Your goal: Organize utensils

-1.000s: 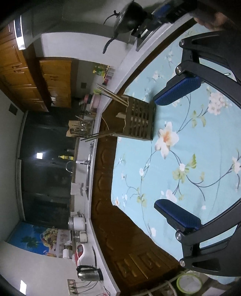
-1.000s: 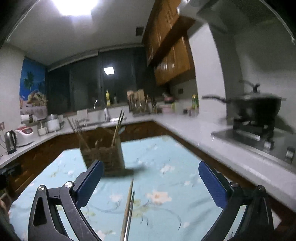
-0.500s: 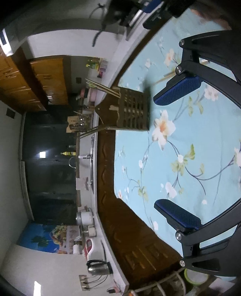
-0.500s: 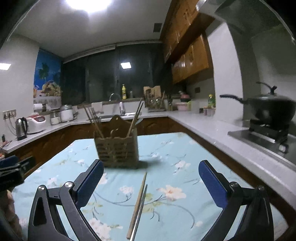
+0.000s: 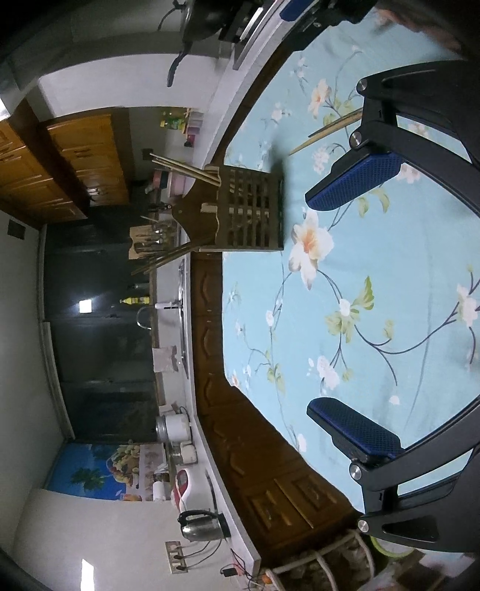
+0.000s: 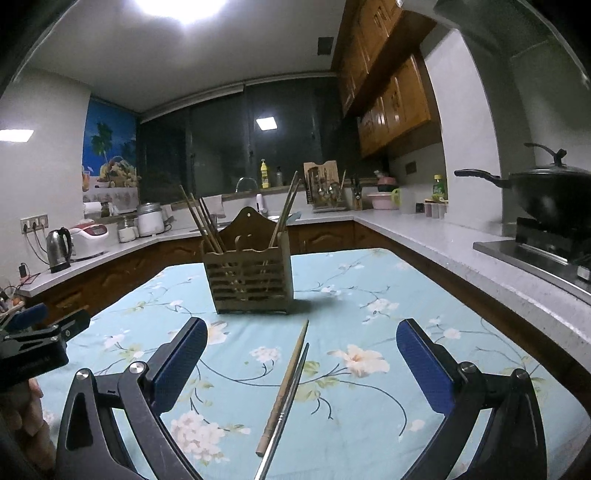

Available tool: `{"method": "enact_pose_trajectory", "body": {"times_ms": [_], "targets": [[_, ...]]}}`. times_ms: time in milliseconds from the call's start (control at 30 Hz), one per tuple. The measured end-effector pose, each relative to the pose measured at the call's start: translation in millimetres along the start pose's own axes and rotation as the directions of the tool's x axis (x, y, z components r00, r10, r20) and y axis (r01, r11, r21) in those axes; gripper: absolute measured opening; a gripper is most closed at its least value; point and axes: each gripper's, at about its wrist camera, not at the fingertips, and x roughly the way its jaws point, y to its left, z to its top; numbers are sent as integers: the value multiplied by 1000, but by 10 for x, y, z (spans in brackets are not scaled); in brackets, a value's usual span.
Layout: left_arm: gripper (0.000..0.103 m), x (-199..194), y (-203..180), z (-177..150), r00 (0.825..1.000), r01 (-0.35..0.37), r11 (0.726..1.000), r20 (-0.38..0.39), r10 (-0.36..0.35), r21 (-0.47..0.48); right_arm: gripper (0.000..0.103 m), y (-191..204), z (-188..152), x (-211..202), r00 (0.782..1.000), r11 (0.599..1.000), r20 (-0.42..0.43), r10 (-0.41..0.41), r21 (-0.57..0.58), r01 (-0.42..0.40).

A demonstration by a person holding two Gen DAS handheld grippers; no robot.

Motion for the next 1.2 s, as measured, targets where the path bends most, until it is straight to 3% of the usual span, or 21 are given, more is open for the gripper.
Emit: {"method": "enact_pose_trajectory", "body": {"times_ms": [1200], "targets": [[103, -142, -11, 16, 998, -9, 1000, 54, 9, 2, 103, -14, -30, -38, 999, 1000, 24, 26, 16, -26]]}}
